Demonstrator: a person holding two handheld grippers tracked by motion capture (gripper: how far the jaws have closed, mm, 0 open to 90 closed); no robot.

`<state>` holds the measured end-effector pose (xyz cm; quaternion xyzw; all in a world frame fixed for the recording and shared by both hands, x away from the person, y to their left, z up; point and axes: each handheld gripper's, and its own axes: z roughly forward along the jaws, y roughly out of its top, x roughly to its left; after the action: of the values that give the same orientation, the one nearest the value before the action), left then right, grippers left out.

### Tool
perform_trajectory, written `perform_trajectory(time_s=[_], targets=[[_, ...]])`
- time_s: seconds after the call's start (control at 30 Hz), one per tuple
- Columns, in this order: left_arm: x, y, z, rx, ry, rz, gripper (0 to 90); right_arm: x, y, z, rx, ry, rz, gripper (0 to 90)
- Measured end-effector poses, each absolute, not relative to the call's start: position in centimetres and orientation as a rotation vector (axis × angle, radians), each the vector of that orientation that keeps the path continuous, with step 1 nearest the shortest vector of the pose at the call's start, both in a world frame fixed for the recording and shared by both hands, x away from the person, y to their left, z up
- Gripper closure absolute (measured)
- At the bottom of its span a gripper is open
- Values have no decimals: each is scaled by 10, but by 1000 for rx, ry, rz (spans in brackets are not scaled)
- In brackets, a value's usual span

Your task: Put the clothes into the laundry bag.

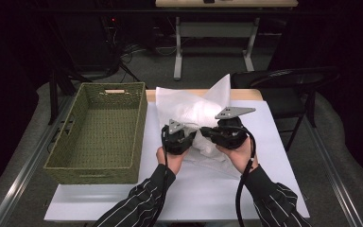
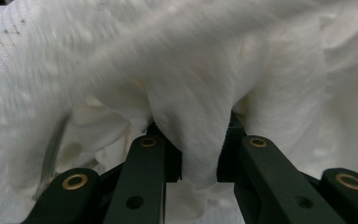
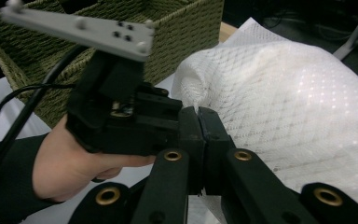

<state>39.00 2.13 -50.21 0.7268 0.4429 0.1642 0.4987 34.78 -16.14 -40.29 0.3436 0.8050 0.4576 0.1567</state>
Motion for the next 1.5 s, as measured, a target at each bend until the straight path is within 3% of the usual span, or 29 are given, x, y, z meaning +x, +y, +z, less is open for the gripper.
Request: perform_trajectory(time_s=[0.17, 0.27, 0.47, 0.67, 0.83, 1.13, 1.5], targets=[[420, 21, -513, 1788, 1156, 453, 769, 357, -173, -417, 1068, 2357, 1213, 900], [420, 26, -515, 1815, 1138, 447, 715, 362, -177, -424, 1110, 2355, 1194, 899], [394, 36, -515, 1906, 1049, 478, 421, 363, -179, -421, 1111, 2337, 1182, 898], [368, 44, -510, 1947, 980, 486, 244, 364, -179, -420, 1106, 2327, 1174, 897], [349, 40, -504, 1962, 908, 488, 166, 365, -177, -422, 1108, 2336, 1169, 897], [332, -3, -517, 2034, 789, 426, 137, 364, -176, -421, 1108, 2340, 1168, 896], [353, -37, -528, 2031, 861, 415, 134, 365, -177, -424, 1109, 2347, 1176, 896]])
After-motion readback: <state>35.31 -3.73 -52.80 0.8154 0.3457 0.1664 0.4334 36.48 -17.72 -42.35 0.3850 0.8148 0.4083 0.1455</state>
